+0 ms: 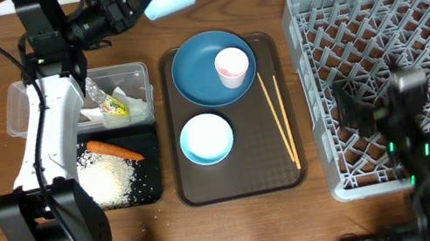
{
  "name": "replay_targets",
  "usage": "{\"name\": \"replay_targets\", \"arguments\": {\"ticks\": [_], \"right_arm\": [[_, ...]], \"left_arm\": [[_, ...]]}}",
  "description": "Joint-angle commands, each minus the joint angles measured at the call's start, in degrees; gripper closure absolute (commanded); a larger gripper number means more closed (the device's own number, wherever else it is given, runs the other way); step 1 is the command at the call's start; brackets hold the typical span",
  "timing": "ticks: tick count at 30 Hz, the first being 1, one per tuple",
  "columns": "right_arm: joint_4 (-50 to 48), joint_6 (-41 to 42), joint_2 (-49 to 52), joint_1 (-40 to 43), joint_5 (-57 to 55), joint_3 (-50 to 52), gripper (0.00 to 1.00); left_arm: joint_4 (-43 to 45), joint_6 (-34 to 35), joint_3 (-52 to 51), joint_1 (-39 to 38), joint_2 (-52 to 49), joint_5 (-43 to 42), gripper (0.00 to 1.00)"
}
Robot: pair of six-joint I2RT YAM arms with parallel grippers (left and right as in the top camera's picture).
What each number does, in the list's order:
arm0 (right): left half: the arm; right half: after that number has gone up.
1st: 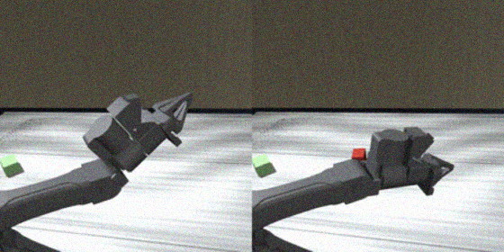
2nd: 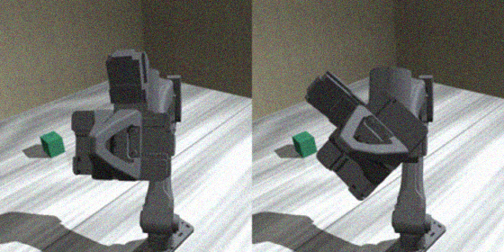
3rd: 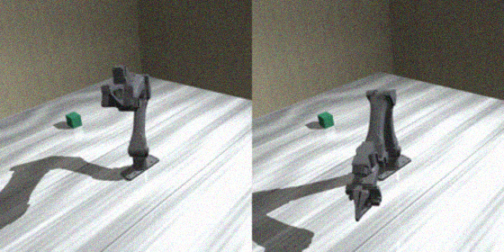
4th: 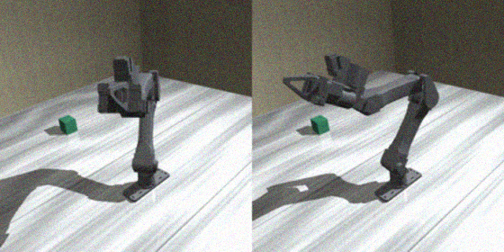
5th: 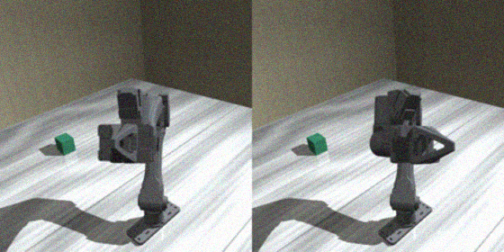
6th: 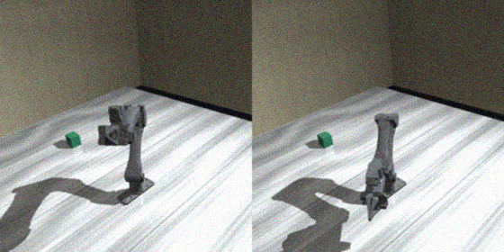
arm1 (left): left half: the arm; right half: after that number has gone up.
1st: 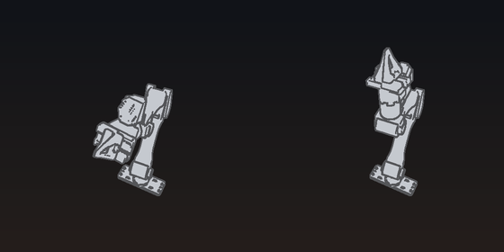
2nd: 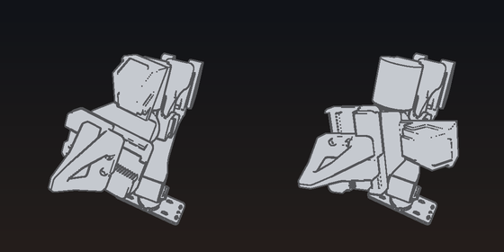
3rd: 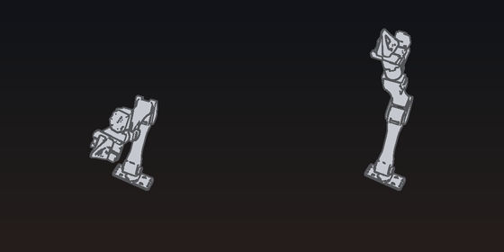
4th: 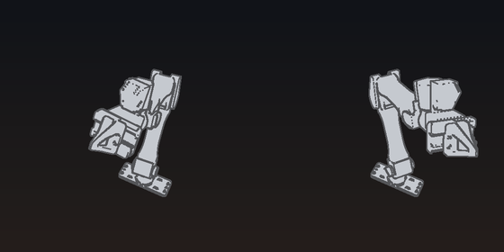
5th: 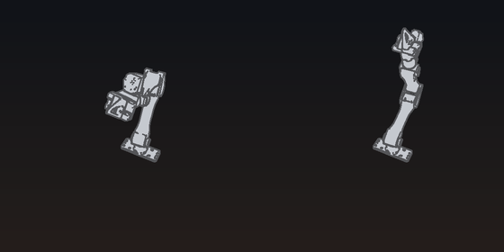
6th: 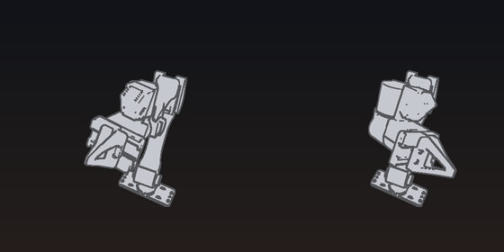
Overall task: Sort waste into correct bins and load items into the dishwasher rack
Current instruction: 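Reach the right gripper toward the blue cup held by the left gripper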
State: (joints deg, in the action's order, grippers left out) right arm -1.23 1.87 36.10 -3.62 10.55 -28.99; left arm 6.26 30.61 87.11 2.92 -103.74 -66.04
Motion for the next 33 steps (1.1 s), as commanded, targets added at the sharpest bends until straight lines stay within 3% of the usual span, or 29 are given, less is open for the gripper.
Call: {"name": "replay_targets", "arguments": {"ticks": [1, 7, 14, 18, 22, 28, 33], "right_arm": [[1.5, -0.7, 11.4, 1.6, 7.0, -10.2, 0.01], [5.9, -0.2, 27.5, 1.6, 13.7, -26.1, 0.01], [0.8, -0.3, 32.6, 2.2, 26.2, -27.7, 0.01], [-7.3, -1.2, 36.6, 3.3, 44.2, -27.8, 0.01], [-19.3, 1.2, 42.2, 4.2, 61.6, -28.4, 0.14], [-33.4, 9.8, 51.0, 4.3, 65.7, -29.6, 0.11], [-41.5, 10.3, 57.3, 3.5, 67.3, -32.1, 0.09]], "left_arm": [[1.9, 3.0, 0.8, 0.3, 0.0, 0.7, 0.94], [3.8, 6.2, 0.8, 0.4, 0.0, -0.6, 0.94], [3.8, 6.6, 0.8, 1.4, -0.3, -5.3, 0.94], [3.8, 6.6, 0.8, 1.2, -1.5, -8.3, 0.94], [4.5, 6.6, 0.8, 1.2, -3.5, -10.1, 0.94], [9.5, 6.8, 0.8, 0.8, -5.6, -15.1, 0.94], [11.5, 6.6, 0.8, -0.8, -6.4, -15.7, 0.94]]}}
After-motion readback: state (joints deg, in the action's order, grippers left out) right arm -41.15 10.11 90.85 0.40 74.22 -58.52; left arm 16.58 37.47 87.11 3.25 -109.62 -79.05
